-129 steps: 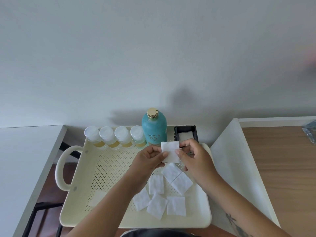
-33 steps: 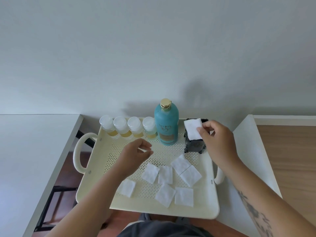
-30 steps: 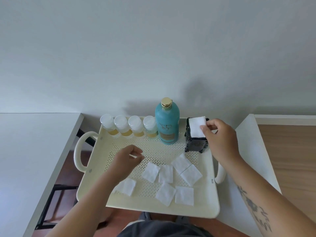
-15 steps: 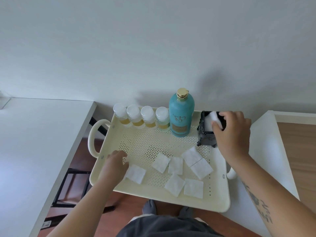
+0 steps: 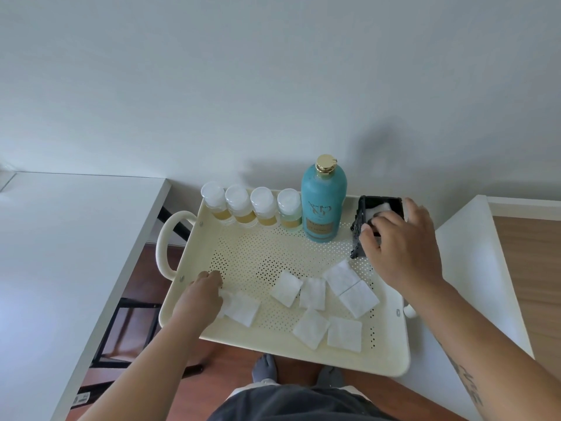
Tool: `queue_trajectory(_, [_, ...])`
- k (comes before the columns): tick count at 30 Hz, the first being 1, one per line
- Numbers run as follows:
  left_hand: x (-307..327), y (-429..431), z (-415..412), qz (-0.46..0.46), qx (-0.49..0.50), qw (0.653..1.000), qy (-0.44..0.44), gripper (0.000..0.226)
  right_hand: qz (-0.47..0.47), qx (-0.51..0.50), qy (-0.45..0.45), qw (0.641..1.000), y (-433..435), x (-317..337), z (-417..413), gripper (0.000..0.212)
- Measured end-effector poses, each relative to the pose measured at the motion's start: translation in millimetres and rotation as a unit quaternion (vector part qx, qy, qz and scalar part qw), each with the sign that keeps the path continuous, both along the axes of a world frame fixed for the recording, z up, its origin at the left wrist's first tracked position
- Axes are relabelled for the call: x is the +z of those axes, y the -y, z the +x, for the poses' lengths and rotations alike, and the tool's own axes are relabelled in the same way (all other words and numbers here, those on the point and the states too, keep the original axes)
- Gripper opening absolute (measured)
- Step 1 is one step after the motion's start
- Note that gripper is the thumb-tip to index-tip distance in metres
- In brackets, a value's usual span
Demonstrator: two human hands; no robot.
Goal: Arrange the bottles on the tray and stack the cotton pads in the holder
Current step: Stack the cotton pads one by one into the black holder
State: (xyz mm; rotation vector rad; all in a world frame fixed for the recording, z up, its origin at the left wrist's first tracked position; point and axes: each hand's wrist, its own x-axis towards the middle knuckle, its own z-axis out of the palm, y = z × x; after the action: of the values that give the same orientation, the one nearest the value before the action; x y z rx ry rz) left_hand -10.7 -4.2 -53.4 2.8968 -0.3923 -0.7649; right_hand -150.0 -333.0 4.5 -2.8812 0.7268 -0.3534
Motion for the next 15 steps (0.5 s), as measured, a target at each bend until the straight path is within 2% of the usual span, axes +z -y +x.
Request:
queue_trajectory(4, [-0.2,0.0,2.0,0.001,0.008,1.000,-0.004,0.015,0.015,-0.004,-0.049,0.999,-0.8,-1.3,1.3,0.054])
queue_trajectory(9, [5.3,-1.2,1.6,-0.037,0.017,0.999,0.021,0.002,0.014,-0.001,-0.056,0.998,1.5,-2.5,0.7,0.049])
queue_trajectory(15, [27.4,8.9,0.4,-0.187,0.099,0.977,0.033,0.010,0.010,0.003,-0.019,1.000,1.3,-4.8,0.6,0.051])
